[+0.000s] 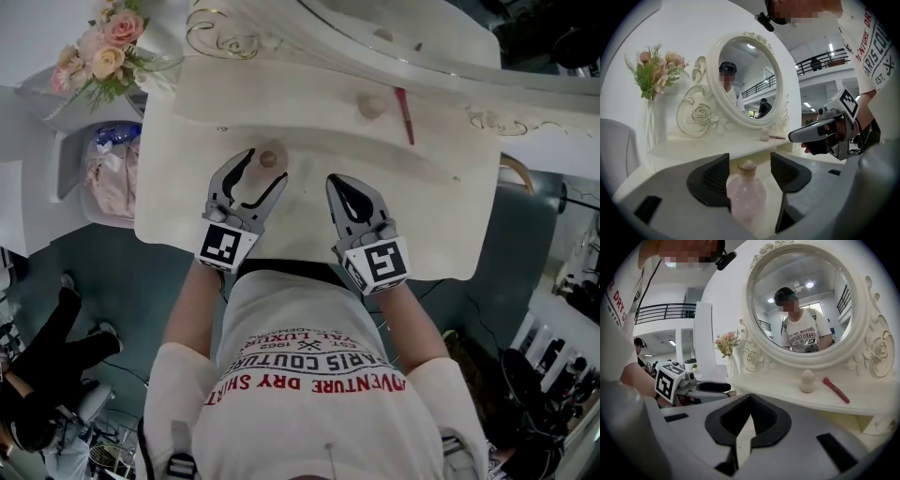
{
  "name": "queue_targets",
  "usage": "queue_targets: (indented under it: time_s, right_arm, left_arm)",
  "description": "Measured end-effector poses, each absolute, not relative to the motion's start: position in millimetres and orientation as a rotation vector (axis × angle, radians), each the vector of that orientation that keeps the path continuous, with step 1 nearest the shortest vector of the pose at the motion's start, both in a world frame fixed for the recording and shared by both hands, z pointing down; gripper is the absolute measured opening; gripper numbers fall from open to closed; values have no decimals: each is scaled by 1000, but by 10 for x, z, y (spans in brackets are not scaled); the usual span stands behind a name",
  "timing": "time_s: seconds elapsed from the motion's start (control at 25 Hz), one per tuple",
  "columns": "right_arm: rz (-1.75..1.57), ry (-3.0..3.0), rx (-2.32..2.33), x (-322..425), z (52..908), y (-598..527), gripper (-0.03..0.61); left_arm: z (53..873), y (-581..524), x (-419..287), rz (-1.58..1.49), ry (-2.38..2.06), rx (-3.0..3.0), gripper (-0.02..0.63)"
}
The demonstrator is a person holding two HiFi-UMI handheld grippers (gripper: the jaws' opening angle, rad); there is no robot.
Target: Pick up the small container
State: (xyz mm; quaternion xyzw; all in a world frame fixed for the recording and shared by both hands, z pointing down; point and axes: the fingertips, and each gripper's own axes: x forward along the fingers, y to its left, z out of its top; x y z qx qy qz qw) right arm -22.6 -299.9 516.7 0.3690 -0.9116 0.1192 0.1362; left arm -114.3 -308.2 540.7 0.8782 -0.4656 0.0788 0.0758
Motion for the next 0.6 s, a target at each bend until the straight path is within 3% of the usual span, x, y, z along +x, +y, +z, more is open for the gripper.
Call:
queue_targets:
  time_s: [0.44, 0.6]
  right_arm:
    - [433, -2572, 1138, -96, 5385, -3084, -2]
    - [444, -2558, 1153, -64, 5423, -3090, -2]
  left_arm:
    - [5789, -3322, -1071, 366, -1410, 2583, 258]
    - [5814, -3352, -1075, 346, -1439, 2585, 185]
